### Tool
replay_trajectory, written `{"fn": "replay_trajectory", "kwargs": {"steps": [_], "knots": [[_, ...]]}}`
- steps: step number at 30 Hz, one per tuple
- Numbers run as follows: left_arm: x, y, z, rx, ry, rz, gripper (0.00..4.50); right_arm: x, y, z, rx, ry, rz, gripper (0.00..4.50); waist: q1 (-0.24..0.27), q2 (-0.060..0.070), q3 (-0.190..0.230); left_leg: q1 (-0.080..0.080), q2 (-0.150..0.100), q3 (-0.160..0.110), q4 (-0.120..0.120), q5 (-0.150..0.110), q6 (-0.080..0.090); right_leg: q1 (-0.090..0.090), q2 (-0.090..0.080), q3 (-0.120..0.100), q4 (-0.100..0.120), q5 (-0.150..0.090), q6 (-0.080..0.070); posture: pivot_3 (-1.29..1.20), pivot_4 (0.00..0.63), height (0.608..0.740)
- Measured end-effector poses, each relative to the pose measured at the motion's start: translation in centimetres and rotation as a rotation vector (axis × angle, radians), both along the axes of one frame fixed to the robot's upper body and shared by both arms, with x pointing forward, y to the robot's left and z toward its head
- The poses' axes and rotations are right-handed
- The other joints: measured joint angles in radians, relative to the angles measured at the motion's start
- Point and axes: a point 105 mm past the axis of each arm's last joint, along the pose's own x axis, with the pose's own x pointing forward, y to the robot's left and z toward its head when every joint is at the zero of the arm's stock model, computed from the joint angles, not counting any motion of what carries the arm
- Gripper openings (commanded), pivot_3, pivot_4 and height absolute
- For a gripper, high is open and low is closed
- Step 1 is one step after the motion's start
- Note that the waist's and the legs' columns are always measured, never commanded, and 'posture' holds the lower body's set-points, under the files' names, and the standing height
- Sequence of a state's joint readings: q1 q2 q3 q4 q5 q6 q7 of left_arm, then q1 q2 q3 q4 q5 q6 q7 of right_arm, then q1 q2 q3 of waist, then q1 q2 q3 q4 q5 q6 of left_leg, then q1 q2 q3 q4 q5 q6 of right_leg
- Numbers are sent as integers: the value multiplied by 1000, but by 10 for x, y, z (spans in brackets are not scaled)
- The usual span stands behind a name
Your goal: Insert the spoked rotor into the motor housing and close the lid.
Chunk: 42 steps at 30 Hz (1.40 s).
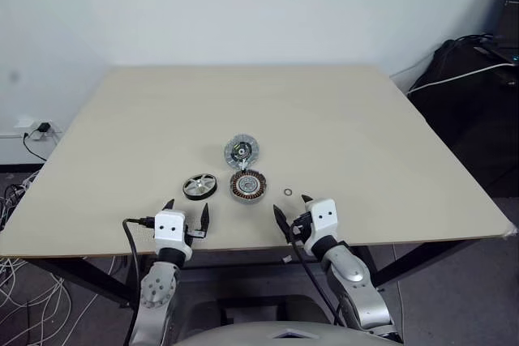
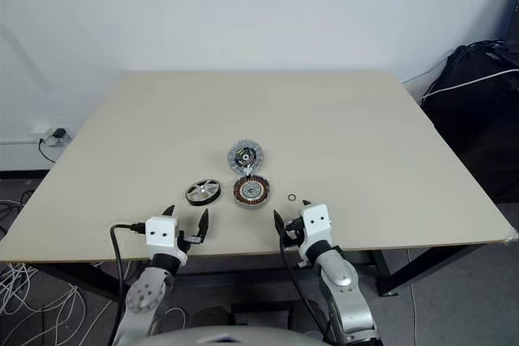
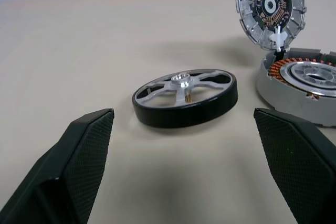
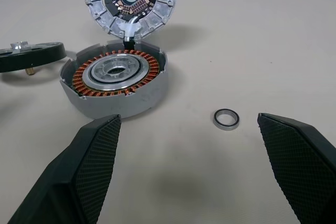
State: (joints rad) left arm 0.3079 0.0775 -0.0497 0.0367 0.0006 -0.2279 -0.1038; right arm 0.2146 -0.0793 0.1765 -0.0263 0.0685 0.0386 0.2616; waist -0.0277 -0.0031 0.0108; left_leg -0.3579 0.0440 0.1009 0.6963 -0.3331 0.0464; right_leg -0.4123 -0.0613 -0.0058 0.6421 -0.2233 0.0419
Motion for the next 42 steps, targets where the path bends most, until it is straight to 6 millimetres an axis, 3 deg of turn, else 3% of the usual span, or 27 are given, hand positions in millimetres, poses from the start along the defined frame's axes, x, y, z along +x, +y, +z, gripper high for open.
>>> {"fn": "replay_trajectory", "kwargs": {"steps": [42], "knots": [[-1,2,-5,4,20,16,4500,12,1,4,-5,41,-16,4479,0,0,0,0,0,0,0,0,0,0,0,0,0,0,0,0,0,740]]}}
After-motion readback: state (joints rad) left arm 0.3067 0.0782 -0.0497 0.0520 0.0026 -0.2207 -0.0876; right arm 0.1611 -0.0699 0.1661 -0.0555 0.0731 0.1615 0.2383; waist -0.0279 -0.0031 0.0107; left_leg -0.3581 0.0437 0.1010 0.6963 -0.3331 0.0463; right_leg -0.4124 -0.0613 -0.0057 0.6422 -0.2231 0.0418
